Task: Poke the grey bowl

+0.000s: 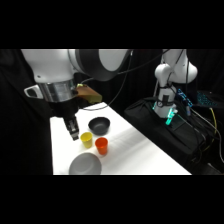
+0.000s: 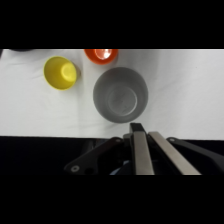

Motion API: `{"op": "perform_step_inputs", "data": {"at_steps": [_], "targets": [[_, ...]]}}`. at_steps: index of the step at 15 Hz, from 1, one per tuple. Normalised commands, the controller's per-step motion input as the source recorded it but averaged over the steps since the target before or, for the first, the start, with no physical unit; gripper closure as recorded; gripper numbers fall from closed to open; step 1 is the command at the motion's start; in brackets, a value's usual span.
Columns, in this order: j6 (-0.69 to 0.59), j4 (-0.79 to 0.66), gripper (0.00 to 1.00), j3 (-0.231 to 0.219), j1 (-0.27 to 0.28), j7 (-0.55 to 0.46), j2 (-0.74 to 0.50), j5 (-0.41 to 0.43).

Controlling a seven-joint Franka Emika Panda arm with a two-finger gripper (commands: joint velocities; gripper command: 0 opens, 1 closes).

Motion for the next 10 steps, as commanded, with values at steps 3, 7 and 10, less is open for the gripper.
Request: {"op": "perform_step_inputs", "data": {"at_steps": [3, 7, 10], "targets": [[-0.17, -0.08, 0.42, -0.051, 0.065, 0.12, -0.23, -0.131], [-0.07, -0.13, 0.0, -0.029, 0.044, 0.07, -0.21, -0.092], [-0.07, -0.15, 0.0, -0.019, 0.032, 0.05, -0.2, -0.077]]}}
